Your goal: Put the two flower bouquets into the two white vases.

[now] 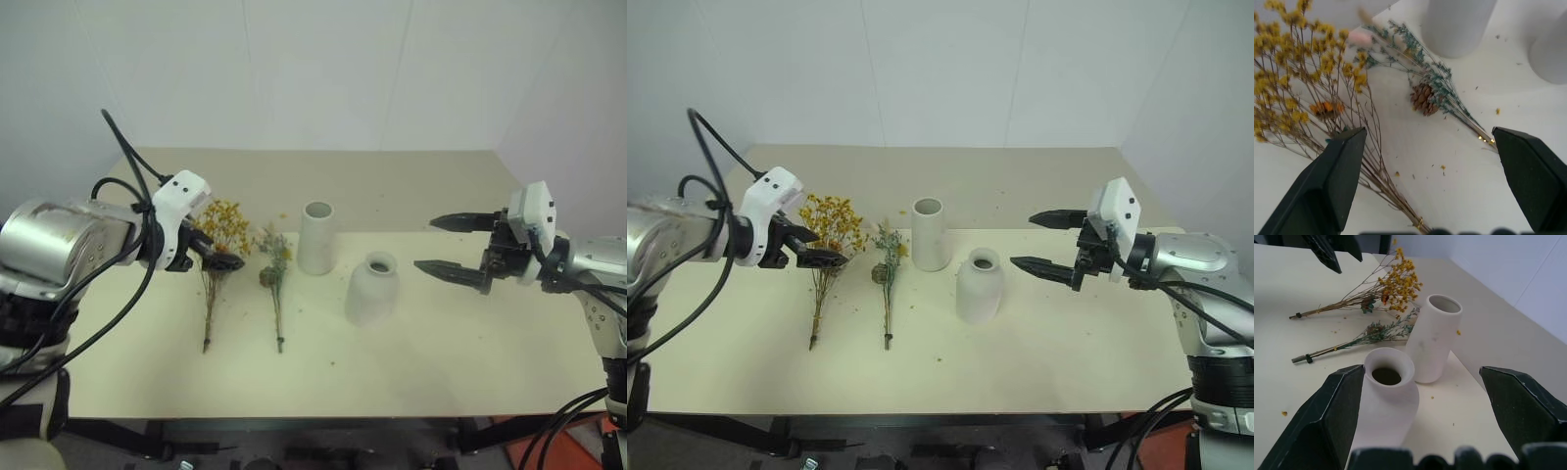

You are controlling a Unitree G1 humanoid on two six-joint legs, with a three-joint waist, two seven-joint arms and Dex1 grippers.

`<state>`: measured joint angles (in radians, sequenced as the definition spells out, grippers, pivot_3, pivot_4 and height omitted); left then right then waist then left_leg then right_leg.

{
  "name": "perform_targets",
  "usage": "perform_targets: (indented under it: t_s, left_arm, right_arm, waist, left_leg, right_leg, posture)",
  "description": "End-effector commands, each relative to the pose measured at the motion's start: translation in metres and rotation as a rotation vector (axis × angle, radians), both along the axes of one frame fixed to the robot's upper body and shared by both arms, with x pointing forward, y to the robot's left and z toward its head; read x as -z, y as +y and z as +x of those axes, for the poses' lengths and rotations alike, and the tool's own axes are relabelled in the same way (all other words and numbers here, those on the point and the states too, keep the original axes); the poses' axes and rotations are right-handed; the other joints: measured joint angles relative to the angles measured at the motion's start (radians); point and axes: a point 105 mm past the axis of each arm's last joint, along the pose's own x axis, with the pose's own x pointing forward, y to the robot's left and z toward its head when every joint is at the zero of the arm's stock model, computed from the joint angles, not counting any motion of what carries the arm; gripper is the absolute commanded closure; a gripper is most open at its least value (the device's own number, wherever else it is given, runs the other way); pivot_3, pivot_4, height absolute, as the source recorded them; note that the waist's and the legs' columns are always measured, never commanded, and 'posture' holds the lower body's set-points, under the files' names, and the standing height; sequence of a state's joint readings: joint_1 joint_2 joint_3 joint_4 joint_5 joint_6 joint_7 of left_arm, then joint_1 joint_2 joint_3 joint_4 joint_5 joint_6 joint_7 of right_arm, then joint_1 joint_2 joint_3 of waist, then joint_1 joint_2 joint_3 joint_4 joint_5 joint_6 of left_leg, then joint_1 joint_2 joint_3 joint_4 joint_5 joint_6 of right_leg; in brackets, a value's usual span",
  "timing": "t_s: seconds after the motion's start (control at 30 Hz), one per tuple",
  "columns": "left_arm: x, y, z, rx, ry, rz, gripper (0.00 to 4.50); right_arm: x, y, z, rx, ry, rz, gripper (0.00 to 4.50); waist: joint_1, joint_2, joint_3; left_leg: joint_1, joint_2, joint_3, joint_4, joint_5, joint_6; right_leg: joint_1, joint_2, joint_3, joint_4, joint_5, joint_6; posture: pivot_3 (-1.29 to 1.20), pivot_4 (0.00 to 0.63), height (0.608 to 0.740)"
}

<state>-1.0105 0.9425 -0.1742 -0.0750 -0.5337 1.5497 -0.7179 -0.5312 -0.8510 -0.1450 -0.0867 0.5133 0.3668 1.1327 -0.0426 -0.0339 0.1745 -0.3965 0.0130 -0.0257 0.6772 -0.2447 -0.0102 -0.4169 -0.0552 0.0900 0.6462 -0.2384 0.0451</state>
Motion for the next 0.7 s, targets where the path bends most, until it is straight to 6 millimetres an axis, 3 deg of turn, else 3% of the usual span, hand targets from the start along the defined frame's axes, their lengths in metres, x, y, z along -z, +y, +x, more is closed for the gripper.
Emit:
perform_targets:
  t_s: [0.03,0.27,0.5,0.7]
  left_arm:
    - [0.000,0.007,0.004,-0.079,0.064,0.005,0.00]
    - [0.009,0.018,0.006,-0.146,0.121,0.085,0.00]
    - [0.028,0.023,-0.005,-0.153,0.245,0.134,0.00]
    - [0.054,0.022,-0.003,-0.215,0.350,0.148,0.00]
  right_arm:
    - [-0.013,0.000,-0.001,-0.006,-0.056,0.001,0.10]
    - [-0.011,0.001,-0.007,-0.017,-0.028,-0.013,0.10]
    - [-0.004,-0.002,-0.016,-0.017,0.025,-0.022,0.10]
    - [-0.004,-0.002,-0.017,-0.015,0.040,-0.024,0.10]
  waist:
    - [-0.003,0.000,0.000]
    - [-0.002,0.000,0.000]
    - [0.001,0.000,0.000]
    - [0.002,0.000,0.000]
  left_leg:
    - [-0.003,0.000,0.000,0.001,0.000,0.000]
    - [-0.005,0.000,-0.001,0.001,0.000,0.000]
    - [-0.006,0.000,-0.001,0.001,0.000,-0.001]
    - [-0.005,0.000,-0.001,0.002,0.000,0.000]
  right_leg:
    - [-0.004,0.000,0.000,0.001,0.001,-0.001]
    - [-0.007,0.000,0.000,0.003,0.001,-0.002]
    - [-0.007,-0.001,0.000,0.003,0.001,-0.002]
    - [-0.006,-0.001,0.000,0.003,0.001,-0.002]
  posture:
    - [0.00,0.150,0.740]
    - [0.00,0.150,0.740]
    - [0.00,0.150,0.740]
    - [0.00,0.150,0.740]
